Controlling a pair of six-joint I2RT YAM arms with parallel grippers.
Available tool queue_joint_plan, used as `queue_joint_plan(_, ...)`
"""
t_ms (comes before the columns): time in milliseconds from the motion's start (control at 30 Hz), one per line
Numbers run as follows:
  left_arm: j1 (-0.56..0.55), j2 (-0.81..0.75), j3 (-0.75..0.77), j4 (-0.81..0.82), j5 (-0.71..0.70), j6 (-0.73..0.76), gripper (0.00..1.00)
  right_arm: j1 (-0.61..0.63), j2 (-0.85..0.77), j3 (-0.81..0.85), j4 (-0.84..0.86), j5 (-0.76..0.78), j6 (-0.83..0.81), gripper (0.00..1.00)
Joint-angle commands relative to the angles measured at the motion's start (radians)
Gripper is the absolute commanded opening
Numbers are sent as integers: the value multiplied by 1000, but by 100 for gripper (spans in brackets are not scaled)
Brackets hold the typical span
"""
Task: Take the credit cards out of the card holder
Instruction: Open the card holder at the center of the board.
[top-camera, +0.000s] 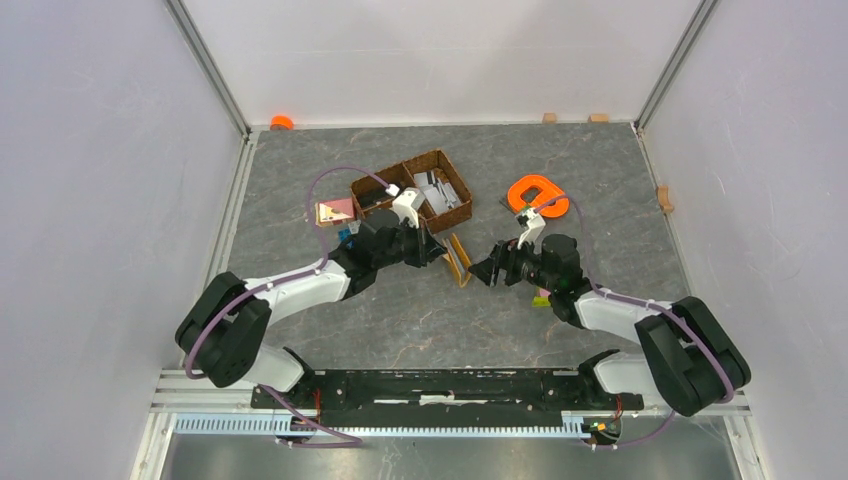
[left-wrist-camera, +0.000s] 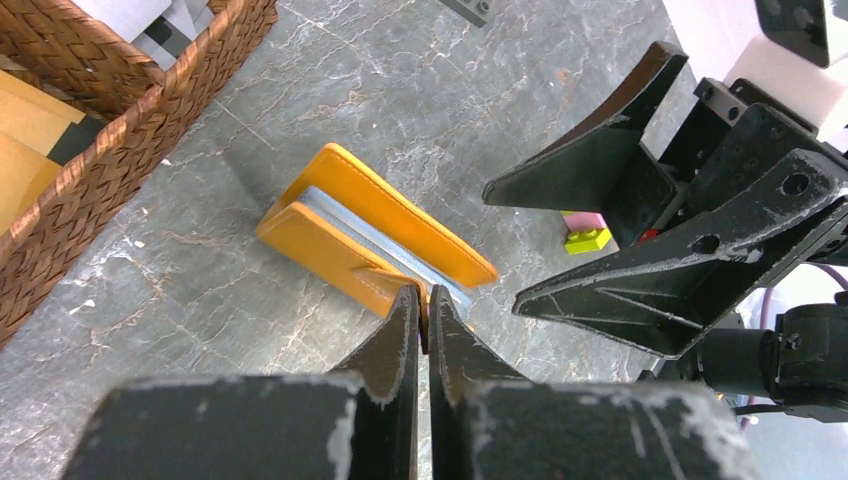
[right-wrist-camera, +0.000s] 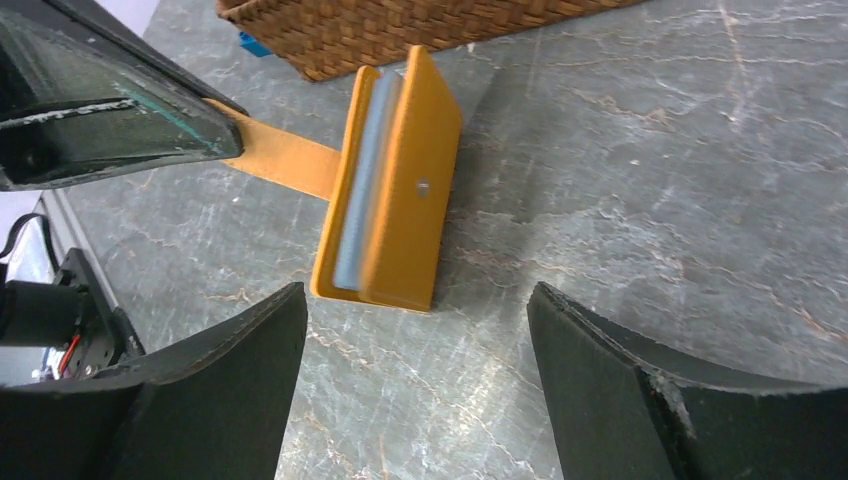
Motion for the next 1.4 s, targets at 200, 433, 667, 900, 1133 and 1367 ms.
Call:
queue_joint_plan(200, -1, 5, 42, -15, -6, -22, 4, 33, 104, 57, 41, -63, -8, 75)
queue_joint_plan(433, 1, 43, 78, -117, -78, -25, 3, 33, 159, 96, -56, 28, -26, 71)
queue_joint_plan(667, 7, 0, 83, -253, -276, -19, 2, 34, 187, 125, -107, 69, -44, 67)
queue_joint_plan(900, 17, 38, 88, -282, -266, -15, 2, 49, 313, 176, -69, -39, -8, 58)
queue_joint_plan(1133, 21, 154, 89, -328, -258, 15, 2, 54, 384, 184, 1, -116, 52, 54)
queue_joint_plan(1367, 19, 284, 121, -312, -134, -4, 2, 53, 433, 165, 114, -179, 124, 44)
